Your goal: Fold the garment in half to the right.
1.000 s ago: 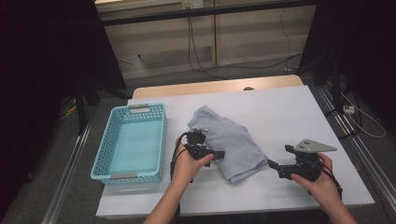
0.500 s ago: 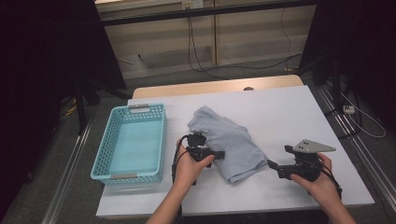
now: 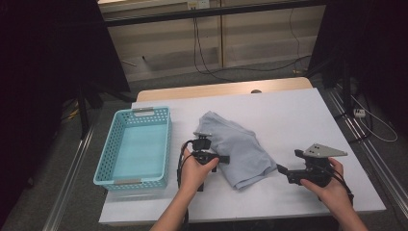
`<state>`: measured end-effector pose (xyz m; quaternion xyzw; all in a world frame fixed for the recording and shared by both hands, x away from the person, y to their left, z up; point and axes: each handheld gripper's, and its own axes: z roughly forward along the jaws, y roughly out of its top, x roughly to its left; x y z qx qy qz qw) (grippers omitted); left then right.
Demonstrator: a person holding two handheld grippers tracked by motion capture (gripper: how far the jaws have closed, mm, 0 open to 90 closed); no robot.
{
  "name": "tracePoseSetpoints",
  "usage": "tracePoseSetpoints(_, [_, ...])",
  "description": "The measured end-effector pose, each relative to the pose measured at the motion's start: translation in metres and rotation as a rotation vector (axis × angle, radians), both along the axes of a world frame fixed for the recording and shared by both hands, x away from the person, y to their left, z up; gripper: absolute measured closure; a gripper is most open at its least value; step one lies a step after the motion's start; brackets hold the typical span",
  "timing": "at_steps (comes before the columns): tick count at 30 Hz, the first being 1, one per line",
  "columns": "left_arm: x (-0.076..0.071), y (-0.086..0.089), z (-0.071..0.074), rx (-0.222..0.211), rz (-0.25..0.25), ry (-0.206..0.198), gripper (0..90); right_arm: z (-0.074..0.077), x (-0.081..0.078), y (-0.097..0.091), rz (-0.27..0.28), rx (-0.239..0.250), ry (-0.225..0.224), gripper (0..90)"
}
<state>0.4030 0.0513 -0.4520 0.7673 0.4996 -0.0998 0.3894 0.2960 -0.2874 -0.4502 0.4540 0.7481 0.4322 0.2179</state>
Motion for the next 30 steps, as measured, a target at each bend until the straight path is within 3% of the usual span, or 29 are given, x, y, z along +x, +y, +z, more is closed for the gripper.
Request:
tracePoseSetpoints(3, [0.005,0.014,0.009,0.009,0.001,0.026,71.6,0.0,0.0,0.0,0.001,0.0,-0.002,12.3])
tracePoseSetpoints(6, [0.009,0.034,0.019,0.04,0.044,0.006,70.7,0.0,0.0,0.0,0.0,-0.001,0.0,12.3])
tracePoseSetpoints(8, [0.009,0.039,0.02,0.04,0.082,-0.016,69.9,-0.001,0.0,0.0,-0.001,-0.001,0.001,12.3])
tracePoseSetpoints(10, [0.009,0.037,0.018,0.033,0.08,-0.019,66.8,-0.001,0.0,0.0,-0.001,-0.004,0.003,12.3])
tracePoseSetpoints(13, [0.008,0.031,0.014,0.043,0.077,-0.044,52.0,0.0,0.0,0.001,0.003,-0.005,0.002,12.3])
tracePoseSetpoints(17, [0.007,0.031,0.009,0.045,0.075,-0.047,43.3,0.001,0.0,0.001,0.001,0.003,-0.004,12.3])
tracePoseSetpoints(23, [0.005,0.028,0.001,0.056,0.067,-0.034,41.2,-0.001,0.002,0.001,0.005,0.0,0.002,12.3])
tracePoseSetpoints(30, [0.005,0.027,-0.004,0.038,0.079,-0.032,43.2,0.0,0.003,0.006,0.018,-0.002,-0.006,12.3])
